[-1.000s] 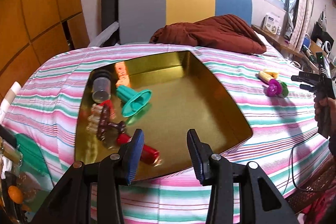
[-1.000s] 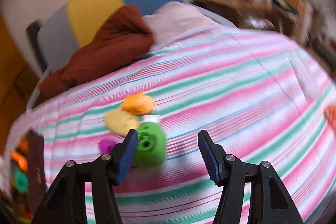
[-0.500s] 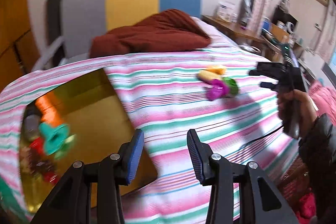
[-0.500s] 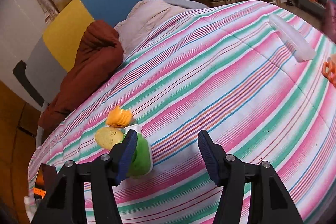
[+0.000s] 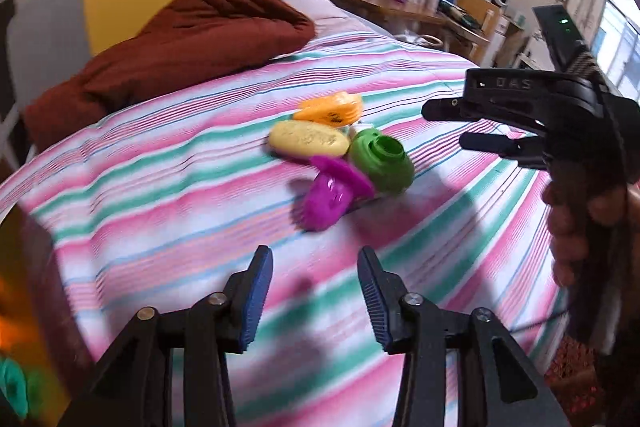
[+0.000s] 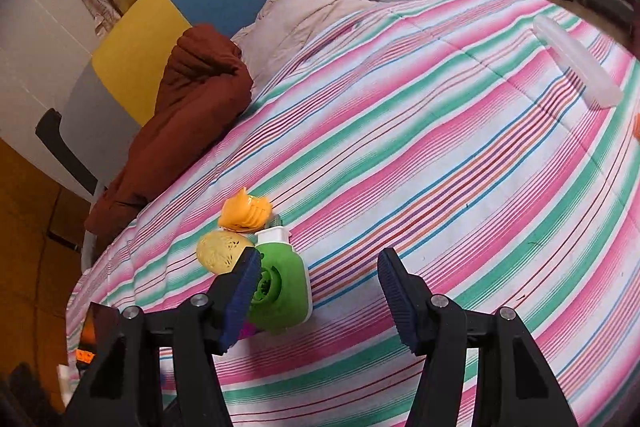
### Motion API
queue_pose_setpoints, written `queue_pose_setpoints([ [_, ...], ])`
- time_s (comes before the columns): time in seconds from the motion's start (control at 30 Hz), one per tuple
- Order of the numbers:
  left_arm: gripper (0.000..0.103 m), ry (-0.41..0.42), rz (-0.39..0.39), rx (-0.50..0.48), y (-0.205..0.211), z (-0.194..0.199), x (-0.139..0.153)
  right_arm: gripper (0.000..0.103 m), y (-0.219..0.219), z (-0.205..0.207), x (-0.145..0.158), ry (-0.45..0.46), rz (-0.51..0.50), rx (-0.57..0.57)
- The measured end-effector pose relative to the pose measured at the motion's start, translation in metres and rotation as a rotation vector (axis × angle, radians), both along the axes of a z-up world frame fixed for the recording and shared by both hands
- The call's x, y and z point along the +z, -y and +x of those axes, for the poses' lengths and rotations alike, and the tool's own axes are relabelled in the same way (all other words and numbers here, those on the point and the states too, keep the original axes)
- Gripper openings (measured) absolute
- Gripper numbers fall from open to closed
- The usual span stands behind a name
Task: Organize rigid objects
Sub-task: 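Move both grippers back toward the remaining toys, then grasp the magenta cup with the left gripper while the right gripper grasps the green bottle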
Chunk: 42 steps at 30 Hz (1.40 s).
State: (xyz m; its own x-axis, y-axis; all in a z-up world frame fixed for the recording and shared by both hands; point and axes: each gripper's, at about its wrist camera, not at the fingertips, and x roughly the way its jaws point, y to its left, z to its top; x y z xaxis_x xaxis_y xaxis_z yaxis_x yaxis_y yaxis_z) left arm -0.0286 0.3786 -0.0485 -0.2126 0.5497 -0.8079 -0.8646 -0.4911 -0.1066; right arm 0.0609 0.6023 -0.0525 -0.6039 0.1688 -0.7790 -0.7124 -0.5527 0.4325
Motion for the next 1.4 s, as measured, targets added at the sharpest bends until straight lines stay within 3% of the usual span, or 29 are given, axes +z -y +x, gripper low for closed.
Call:
queue_pose_setpoints([
  [0.23,0.047,-0.037,-0.029,-0.093,-0.044,-0.013,-0.018,0.063,-0.004,0.0,-0.005,-0.016,-0.056,-0.004],
  [0.43,0.048,-0.001,-0.049,-0.14,-0.069,-0.024,-0.036,0.063,-0.004,-0.001,-0.006,-0.014,-0.06,0.004],
  [0.5,0.034,-0.006,-0.039,-0.127,-0.068,-0.026,-0.039,0.063,-0.003,-0.002,-0.008,-0.003,-0.059,0.006],
  [0.6,0.032,0.054,0.004,-0.089,-0.058,-0.03,-0.038,0.063,-0.003,-0.003,-0.008,0.003,-0.049,0.011],
  [0.73,0.032,0.05,-0.003,-0.024,-0.032,-0.024,-0.037,0.063,-0.004,-0.004,-0.012,0.015,-0.053,0.015],
  [0.93,0.032,0.018,0.0,0.059,0.022,0.007,-0.034,0.063,0.0,-0.012,-0.015,0.009,-0.06,0.065],
  [1.2,0.032,-0.014,0.021,0.087,0.065,0.041,-0.034,0.063,0.018,-0.028,-0.007,0.003,0.009,0.174],
  [1.4,0.032,-0.054,0.032,0.096,0.087,0.056,-0.032,0.063,0.028,-0.045,-0.016,0.093,0.065,0.23],
])
